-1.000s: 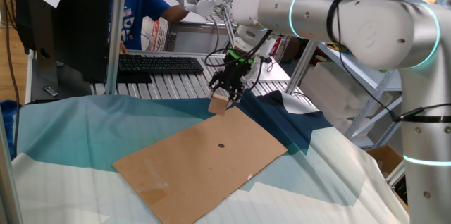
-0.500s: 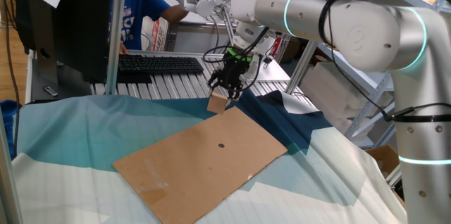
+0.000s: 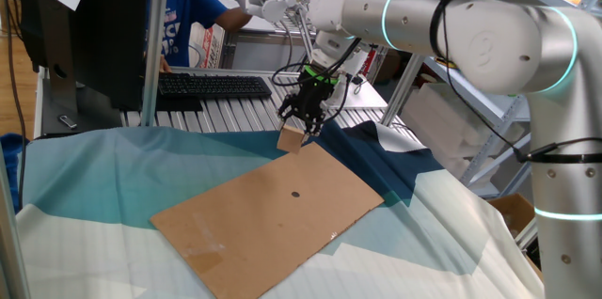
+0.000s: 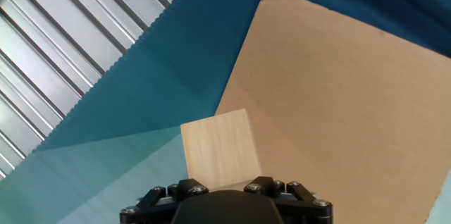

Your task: Grab the block and place it at the designated location

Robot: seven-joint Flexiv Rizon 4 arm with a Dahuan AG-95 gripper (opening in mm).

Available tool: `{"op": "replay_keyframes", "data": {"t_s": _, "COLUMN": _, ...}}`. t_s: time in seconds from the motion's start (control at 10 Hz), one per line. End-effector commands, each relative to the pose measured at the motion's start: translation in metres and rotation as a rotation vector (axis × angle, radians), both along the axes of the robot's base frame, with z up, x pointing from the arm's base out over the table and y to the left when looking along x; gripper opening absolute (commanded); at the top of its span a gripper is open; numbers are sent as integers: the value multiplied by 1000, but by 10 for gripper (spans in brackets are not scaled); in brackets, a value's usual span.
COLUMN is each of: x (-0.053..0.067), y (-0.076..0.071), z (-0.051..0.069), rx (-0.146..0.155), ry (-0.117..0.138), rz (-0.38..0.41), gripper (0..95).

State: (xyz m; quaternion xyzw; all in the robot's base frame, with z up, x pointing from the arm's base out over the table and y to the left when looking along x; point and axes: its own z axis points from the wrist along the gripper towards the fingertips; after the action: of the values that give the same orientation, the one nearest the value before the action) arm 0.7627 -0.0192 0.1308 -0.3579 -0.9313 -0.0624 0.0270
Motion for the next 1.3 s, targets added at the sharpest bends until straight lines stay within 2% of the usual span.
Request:
{"op": "replay_keyframes", "data": {"t_s": 0.1, "x": -1, "y": -1, "z": 0, "rx": -4, "ry": -2, "rz": 3, "gripper": 0}}
{"op": "replay_keyframes", "data": {"t_s": 0.7, "x": -1, "y": -1, "z": 0, "rx": -5, "ry": -1, "rz": 14, "gripper": 0}}
{"op": "replay_keyframes", "data": {"t_s": 1.3, "x": -1, "y": -1, "z": 0, "rx": 16, "ry": 3, "rz": 65, "gripper": 0}}
